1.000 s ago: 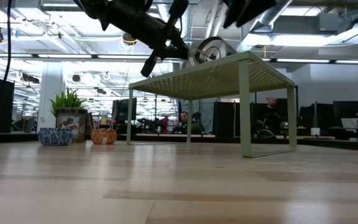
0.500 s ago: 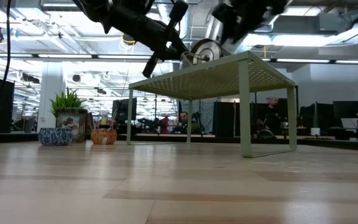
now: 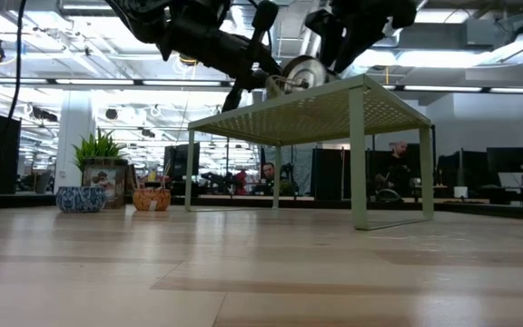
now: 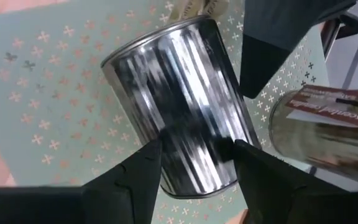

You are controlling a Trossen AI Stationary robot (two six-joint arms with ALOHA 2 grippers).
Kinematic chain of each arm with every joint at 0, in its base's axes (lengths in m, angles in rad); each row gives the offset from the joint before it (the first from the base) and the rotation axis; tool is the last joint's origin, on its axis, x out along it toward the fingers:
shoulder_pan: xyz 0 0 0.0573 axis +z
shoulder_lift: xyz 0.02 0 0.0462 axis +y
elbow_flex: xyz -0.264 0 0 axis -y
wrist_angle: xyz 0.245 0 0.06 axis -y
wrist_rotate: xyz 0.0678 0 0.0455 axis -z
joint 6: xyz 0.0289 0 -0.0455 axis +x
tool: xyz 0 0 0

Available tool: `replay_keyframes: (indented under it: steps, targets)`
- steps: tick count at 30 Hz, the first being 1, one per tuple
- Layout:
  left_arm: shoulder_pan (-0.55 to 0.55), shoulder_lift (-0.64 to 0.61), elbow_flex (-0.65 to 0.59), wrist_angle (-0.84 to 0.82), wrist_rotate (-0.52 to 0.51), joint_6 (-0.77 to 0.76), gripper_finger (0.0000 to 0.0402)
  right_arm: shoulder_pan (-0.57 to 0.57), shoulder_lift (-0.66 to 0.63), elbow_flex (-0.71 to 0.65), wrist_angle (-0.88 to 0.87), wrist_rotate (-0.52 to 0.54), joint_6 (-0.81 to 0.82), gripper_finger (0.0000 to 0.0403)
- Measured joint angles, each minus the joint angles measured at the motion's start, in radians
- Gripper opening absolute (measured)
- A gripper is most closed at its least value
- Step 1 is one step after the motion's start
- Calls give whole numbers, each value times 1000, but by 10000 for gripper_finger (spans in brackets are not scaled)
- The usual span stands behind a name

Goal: Stock candles on shelf
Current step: Put the bottom silver scented candle on the shelf

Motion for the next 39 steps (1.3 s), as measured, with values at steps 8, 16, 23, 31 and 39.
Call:
replay_keyframes:
  steps: [8,16,23,31,39]
  targets:
    - [-1,-9,7,6,106,5,2,80,-3,18,-32,11,-3,189]
    - [-25,-29,6,-1,107,-8,2,154,-43,19,-64,113,-26,221]
    - [-52,-158,6,-4,68,3,2,184,-94,20,-182,294,-39,222]
    - [-93,-287,6,-3,-49,88,2,154,-90,22,-144,530,-82,176]
    - [-103,-324,4,-9,-61,129,2,89,-62,163,-194,138,-14,182]
